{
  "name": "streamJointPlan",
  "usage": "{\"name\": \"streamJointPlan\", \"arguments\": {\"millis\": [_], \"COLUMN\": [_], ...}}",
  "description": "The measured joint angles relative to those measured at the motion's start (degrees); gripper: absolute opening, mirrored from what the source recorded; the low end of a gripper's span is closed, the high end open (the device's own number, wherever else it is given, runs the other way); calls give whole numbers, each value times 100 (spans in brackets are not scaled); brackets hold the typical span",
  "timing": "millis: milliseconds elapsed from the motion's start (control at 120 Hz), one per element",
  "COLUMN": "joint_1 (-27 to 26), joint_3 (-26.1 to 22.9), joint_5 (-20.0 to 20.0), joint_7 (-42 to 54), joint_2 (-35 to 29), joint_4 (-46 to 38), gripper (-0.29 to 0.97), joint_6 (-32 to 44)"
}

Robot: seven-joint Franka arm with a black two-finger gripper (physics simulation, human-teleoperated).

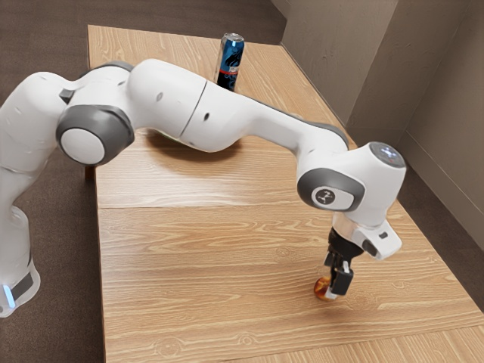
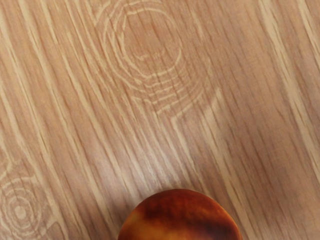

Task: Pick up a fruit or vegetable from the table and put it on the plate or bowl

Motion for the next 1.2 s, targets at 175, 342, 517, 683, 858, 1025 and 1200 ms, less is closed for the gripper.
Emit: {"name": "streamJointPlan", "arguments": {"millis": [175, 342, 517, 683, 858, 1025, 1200], "joint_1": [41, 78, 91, 93, 167, 166, 163], "joint_3": [-2, -8, -32, -46, -59, -72, -73], "joint_5": [-3, -7, -11, -12, -15, -13, 0], "joint_7": [-27, -43, -54, -65, -73, -80, -82], "joint_2": [17, 64, 122, 164, 260, 299, 320], "joint_4": [-30, -38, -38, -15, 6, 19, 23], "gripper": [66, 66, 66, 66, 66, 64, 53], "joint_6": [81, 114, 150, 186, 205, 216, 286]}}
